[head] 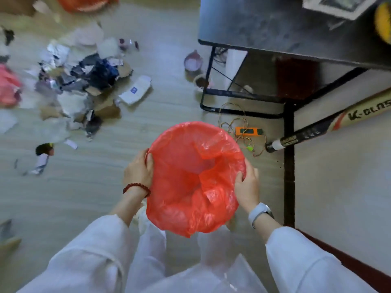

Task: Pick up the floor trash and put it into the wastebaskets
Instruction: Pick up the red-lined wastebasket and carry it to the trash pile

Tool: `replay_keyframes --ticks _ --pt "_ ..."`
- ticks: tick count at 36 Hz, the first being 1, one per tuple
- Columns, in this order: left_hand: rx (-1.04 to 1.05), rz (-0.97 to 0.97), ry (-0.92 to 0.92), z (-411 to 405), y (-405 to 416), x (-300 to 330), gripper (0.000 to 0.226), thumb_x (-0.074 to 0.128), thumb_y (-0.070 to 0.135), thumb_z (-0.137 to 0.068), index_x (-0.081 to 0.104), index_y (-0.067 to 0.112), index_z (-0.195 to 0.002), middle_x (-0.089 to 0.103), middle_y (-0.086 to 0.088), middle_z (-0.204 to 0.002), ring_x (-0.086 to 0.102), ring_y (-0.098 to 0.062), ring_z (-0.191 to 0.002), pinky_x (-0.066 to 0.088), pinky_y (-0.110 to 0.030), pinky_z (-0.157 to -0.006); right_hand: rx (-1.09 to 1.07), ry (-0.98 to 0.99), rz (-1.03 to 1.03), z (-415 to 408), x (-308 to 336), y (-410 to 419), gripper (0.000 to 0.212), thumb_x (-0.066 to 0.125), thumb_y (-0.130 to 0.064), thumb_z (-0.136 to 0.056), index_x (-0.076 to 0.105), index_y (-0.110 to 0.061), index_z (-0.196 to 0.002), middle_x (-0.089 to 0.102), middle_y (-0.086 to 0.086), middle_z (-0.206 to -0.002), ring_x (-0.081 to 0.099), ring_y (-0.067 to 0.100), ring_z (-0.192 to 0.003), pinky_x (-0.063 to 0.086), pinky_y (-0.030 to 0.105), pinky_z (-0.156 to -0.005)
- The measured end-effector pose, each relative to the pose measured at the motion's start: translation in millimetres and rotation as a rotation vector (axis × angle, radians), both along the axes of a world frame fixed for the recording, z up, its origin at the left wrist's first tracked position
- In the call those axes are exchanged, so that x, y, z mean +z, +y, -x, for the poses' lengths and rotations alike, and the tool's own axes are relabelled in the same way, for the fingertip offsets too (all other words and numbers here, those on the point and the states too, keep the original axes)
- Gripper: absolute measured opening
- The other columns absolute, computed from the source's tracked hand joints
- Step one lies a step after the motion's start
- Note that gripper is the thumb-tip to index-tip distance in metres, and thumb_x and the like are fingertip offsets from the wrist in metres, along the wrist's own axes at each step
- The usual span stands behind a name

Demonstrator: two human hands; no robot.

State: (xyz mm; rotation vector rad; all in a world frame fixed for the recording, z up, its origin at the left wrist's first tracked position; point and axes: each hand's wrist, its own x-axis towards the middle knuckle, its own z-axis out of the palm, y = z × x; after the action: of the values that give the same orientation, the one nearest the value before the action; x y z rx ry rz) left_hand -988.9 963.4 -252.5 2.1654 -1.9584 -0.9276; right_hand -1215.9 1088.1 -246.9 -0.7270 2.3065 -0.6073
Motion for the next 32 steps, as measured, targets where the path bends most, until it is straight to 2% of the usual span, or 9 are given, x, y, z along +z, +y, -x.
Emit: replay_keyframes --ticks 9,14,19,24,29,32 --pt "0.275 0.055 -0.006 -219 -58 38 0.028 0.041 0.032 -0.094 0.058 0.024 -0.116 0.068 -0.013 -0.102 0.061 -0.038 -0.091 0.047 -0.040 -0.072 0.287 0.026 0.048 -184 22 -130 0.043 0.042 -0.007 -0.093 0.043 -0.013 -0.136 0.049 0.019 -0.117 0.050 0.033 -0.108 0.038 0.035 -0.089" --pt "0.429 0.062 -0.032 -313 -92 55 0.029 0.042 0.029 -0.094 0.057 0.021 -0.118 0.067 -0.014 -0.099 0.060 -0.037 -0.090 0.045 -0.037 -0.069 0.463 0.011 0.070 -272 30 -212 0.041 0.043 -0.010 -0.093 0.046 -0.015 -0.133 0.052 0.019 -0.118 0.050 0.033 -0.108 0.039 0.036 -0.091" --pt "0.542 0.075 -0.027 -372 -139 66 0.032 0.042 0.027 -0.095 0.054 0.022 -0.123 0.065 -0.014 -0.106 0.058 -0.036 -0.095 0.038 -0.032 -0.068 0.550 0.005 0.094 -336 39 -295 0.039 0.044 -0.012 -0.093 0.047 -0.015 -0.132 0.051 0.020 -0.119 0.050 0.034 -0.112 0.039 0.036 -0.092" --pt "0.631 0.088 0.004 -419 -203 68 0.033 0.042 0.026 -0.093 0.052 0.023 -0.125 0.063 -0.012 -0.113 0.057 -0.034 -0.101 0.044 -0.036 -0.076 0.611 0.004 0.124 -387 45 -380 0.041 0.043 -0.013 -0.094 0.044 -0.018 -0.135 0.049 0.018 -0.121 0.052 0.036 -0.107 0.040 0.037 -0.087" --pt "0.713 0.108 0.014 -464 -283 62 0.033 0.044 0.024 -0.092 0.053 0.021 -0.123 0.062 -0.011 -0.116 0.054 -0.034 -0.107 0.045 -0.039 -0.082 0.683 -0.021 0.123 -435 40 -472 0.043 0.042 -0.009 -0.093 0.041 -0.014 -0.136 0.047 0.020 -0.123 0.051 0.037 -0.108 0.040 0.038 -0.090" --pt "0.765 0.093 0.011 -491 -327 62 0.034 0.042 0.025 -0.092 0.052 0.023 -0.124 0.062 -0.010 -0.115 0.056 -0.034 -0.104 0.046 -0.039 -0.081 0.709 -0.005 0.103 -466 38 -521 0.044 0.042 -0.011 -0.093 0.040 -0.015 -0.137 0.048 0.018 -0.124 0.052 0.035 -0.106 0.041 0.037 -0.088"
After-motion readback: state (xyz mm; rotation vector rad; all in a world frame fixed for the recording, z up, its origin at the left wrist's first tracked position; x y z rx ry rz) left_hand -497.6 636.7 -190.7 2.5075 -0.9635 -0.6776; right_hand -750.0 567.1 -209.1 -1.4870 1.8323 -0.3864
